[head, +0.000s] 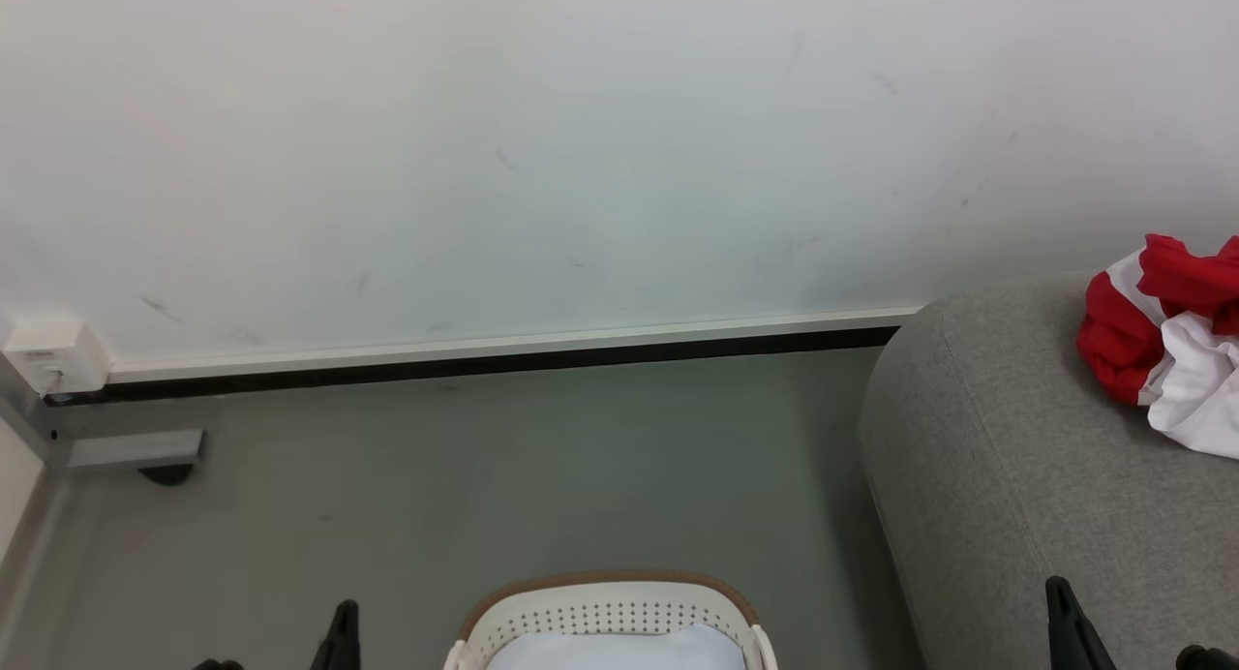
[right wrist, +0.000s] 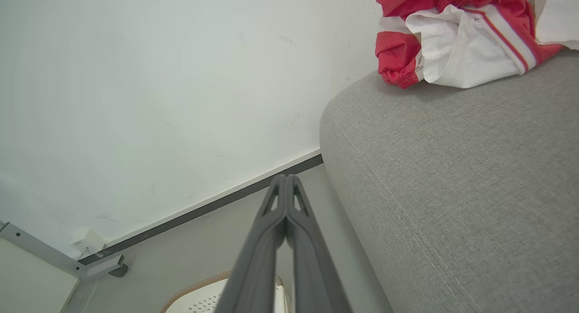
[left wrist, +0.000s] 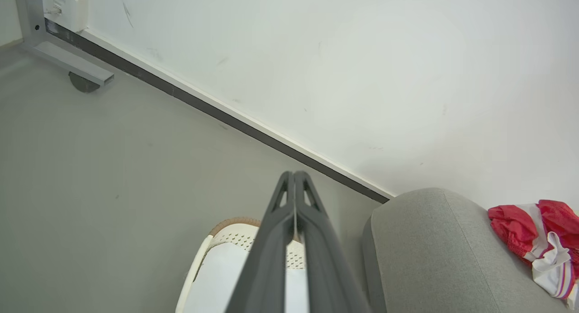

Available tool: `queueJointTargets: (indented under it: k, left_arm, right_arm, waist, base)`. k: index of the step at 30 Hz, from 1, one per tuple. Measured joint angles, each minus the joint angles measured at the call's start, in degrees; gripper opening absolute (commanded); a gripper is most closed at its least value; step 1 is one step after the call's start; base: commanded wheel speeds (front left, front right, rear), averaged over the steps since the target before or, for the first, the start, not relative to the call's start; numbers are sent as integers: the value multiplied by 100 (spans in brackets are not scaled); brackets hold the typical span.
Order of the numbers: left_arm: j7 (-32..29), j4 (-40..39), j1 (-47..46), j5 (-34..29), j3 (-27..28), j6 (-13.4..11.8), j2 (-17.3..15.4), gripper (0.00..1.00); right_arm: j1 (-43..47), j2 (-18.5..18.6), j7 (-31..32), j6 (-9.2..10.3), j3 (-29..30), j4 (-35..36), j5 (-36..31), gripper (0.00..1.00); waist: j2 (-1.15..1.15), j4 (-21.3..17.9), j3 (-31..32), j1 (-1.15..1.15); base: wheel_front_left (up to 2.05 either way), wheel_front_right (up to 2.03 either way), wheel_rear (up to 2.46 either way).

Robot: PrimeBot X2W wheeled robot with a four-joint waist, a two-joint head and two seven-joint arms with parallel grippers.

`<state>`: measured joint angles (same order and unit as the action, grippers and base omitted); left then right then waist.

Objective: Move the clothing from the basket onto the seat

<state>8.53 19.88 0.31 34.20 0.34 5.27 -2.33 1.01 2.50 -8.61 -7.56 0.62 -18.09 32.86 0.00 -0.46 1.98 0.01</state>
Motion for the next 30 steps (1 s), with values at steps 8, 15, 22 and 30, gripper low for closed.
queueJointTargets:
  k: [8, 15, 22, 30]
  left_arm:
    - [-170, -56, -55, 693, 82, 26, -1, 0]
    - [-319, -130, -124, 1237, 132, 35, -3, 0]
    - [-450, -171, -177, 1759, 183, 59, -4, 0]
    - [-569, -214, -232, 2203, 248, 75, -7, 0]
  right_arm:
    - [-93, 1, 172, 0, 73, 51, 703, 0]
    - [-173, 1, 321, 0, 134, 98, 1265, 0]
    - [-214, 2, 454, 0, 178, 131, 1789, 0]
    - [-296, 2, 578, 0, 222, 152, 2273, 0]
  waist:
    - [0, 4, -17, 0]
    - [0, 7, -32, 0]
    - [0, 10, -46, 0]
    - [0, 13, -61, 0]
  base:
    - [0, 0, 0]
    - [0, 0, 0]
    - [0, 0, 0]
    - [0, 0, 0]
